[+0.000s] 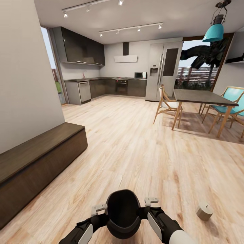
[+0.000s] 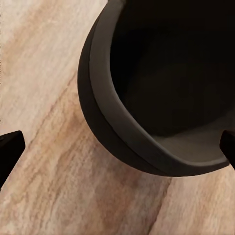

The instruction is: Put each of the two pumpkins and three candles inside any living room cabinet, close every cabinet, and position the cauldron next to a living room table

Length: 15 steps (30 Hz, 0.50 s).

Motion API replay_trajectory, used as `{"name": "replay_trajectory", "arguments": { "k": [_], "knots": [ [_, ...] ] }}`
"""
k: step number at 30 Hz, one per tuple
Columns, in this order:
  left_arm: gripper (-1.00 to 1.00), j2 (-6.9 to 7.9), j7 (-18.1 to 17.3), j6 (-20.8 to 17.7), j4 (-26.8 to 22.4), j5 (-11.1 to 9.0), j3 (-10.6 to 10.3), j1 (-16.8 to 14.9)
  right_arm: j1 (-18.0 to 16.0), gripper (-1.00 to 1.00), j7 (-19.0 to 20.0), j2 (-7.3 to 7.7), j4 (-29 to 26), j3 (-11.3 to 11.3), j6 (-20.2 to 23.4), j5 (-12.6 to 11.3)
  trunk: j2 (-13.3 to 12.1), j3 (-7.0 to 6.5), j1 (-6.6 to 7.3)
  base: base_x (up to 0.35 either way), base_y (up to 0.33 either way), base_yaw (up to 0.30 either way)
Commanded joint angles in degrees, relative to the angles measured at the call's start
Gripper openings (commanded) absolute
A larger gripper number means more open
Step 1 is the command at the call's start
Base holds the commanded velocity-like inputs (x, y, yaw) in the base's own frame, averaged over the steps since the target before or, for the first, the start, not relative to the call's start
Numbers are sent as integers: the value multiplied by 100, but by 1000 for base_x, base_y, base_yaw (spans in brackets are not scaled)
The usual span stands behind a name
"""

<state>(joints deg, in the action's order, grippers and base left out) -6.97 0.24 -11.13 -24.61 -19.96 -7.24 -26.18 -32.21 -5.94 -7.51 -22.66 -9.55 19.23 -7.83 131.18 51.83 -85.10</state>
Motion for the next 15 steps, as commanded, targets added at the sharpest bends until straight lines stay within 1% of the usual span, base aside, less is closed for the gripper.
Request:
{"name": "replay_trajectory", "arguments": {
  "k": [1, 5, 9, 15],
  "knots": [
    [100, 3, 1, 44, -8, -21, -29, -1, -1, 100, -48, 4, -11, -47, 29, -61, 2, 6, 1, 5, 0, 0],
    [100, 3, -5, 156, -8, 3, -48, -1, -2, 100, -48, 4, -11, -46, 29, -61, 2, 6, 1, 58, 0, 0],
    [100, 3, -5, 177, -8, 9, -49, -1, -3, 100, -48, 4, -11, -47, 29, -61, 2, 6, 1, 33, 0, 0],
    [100, 3, -6, 181, -8, 18, -50, -1, -2, 100, -48, 4, -11, -47, 29, -61, 2, 6, 1, 96, 0, 0]
  ]
}}
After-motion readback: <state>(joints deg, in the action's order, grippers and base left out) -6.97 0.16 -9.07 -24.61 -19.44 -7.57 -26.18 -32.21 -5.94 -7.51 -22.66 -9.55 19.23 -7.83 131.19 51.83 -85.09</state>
